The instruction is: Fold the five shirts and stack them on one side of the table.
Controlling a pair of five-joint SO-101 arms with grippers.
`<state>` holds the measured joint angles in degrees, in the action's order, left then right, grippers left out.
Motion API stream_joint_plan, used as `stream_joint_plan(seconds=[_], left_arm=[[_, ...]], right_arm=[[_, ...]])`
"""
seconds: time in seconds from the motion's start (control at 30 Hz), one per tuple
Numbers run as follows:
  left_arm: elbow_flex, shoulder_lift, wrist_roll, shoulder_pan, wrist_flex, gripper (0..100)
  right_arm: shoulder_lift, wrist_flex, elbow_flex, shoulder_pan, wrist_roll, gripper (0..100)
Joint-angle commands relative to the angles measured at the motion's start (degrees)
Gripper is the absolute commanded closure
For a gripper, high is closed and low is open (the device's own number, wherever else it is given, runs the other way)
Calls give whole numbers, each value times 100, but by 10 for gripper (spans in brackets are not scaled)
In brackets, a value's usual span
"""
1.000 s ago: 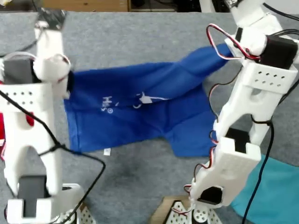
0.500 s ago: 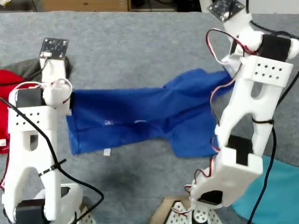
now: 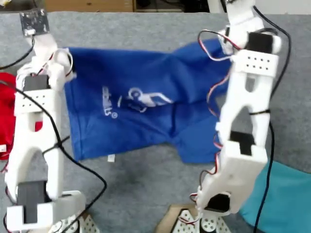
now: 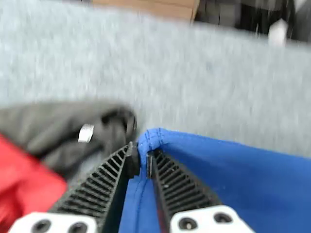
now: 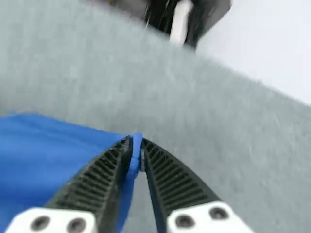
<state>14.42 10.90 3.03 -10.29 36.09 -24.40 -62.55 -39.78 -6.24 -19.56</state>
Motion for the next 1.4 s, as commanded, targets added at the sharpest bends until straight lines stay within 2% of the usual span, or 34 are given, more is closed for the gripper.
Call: stream_joint_plan(seconds=[0.0, 0.13, 0.3, 0.43, 0.53, 0.63, 0.8, 0.97, 1.13, 1.37], left_arm=[[-510, -277, -149, -88, -853, 981], [-853, -558, -149, -97, -1073, 981], [-809, -620, -149, -97, -1020, 981], [-369, -576, -114, -105, -1029, 981], [-62, -576, -105, -193, -923, 981], [-35, -567, -26, -220, -123, 981], [-35, -356, 712, -167, 1213, 981], [62, -92, 897, -70, 2286, 981], [1090, -40, 1257, -18, 2127, 981], [2031, -31, 1345, -44, 2101, 981]], right_arm=[[-57, 1196, -40, 127, 501, 994], [-136, 1873, -40, 136, 782, 994], [-119, 1873, -31, 136, 747, 994], [-119, 1099, -40, 136, 642, 994], [-119, 299, -40, 163, -158, 994], [-119, -440, -40, 154, -844, 994], [-110, -1538, -40, 136, -1908, 994], [251, -2400, 4, 127, -2207, 994], [681, -3174, 22, 171, -2426, 994], [822, -3376, 611, -171, -2426, 994]])
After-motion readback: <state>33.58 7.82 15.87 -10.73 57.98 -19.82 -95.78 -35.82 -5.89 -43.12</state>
